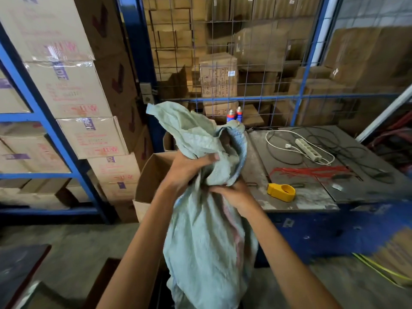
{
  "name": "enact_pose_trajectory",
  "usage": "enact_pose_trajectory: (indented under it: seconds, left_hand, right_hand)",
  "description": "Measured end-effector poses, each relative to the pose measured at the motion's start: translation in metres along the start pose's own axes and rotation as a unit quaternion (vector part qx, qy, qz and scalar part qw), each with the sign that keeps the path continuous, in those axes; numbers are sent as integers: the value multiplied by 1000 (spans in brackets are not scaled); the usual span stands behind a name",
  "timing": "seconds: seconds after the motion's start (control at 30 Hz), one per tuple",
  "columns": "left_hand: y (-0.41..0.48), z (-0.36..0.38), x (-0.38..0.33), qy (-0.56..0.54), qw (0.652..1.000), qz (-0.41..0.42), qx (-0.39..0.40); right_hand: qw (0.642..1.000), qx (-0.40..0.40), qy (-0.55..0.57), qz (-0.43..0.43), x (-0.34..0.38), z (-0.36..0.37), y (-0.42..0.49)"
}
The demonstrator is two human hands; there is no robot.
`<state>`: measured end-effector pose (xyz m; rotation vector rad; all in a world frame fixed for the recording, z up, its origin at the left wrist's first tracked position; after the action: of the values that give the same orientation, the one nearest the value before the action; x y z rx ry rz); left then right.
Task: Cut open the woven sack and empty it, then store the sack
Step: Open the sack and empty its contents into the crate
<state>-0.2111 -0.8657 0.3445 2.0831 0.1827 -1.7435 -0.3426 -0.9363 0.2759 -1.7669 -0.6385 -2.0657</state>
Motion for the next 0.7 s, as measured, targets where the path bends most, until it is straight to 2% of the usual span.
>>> enact_pose_trajectory:
  seconds: [0.07,0.13,0.2,0.3,0.33,0.4,0.47,0.53,0.6,0.7]
  left_hand:
    - [1,-27,8,45,997,20,52]
    - [-7,-59,33,91,995,17,41]
    - [-23,-71,73,171,984,-21,51]
    - [-41,-37,120,229,964,-46,126]
    - [-44,-17,124,219,968,-38,120]
    - [-42,16,125,180,982,-44,23]
    - [-38,26,128,124,986,-54,-98]
    - [-43,20,127,85,984,-75,-141]
    - [-51,6,116,96,975,-96,-177]
    - [-57,-19,89,43,960,-127,-247]
  right_hand:
    - [999,-37,35,1,8,-9,3]
    - [995,-74,65,1,23,-20,7]
    - [991,-89,96,14,35,-27,15]
    - [984,-65,145,86,41,-5,26]
    - [983,-58,144,95,39,8,28]
    - [981,-26,162,100,35,36,25]
    - [979,46,169,100,37,55,24]
    - [987,139,63,50,50,47,23]
    - [982,183,-36,14,57,18,25]
    - [971,225,-60,54,37,-32,22]
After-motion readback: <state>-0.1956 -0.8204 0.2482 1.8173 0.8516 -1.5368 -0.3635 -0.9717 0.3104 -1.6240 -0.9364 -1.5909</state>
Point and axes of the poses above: each hand's wrist, its own y-axis towards the middle knuckle, its own z-axis out of the palm, x = y × z, the point moved 2 cm from there along y, towards the middle knuckle, and after that the axes turned 12 degrees about y, right-handed, at the moved point
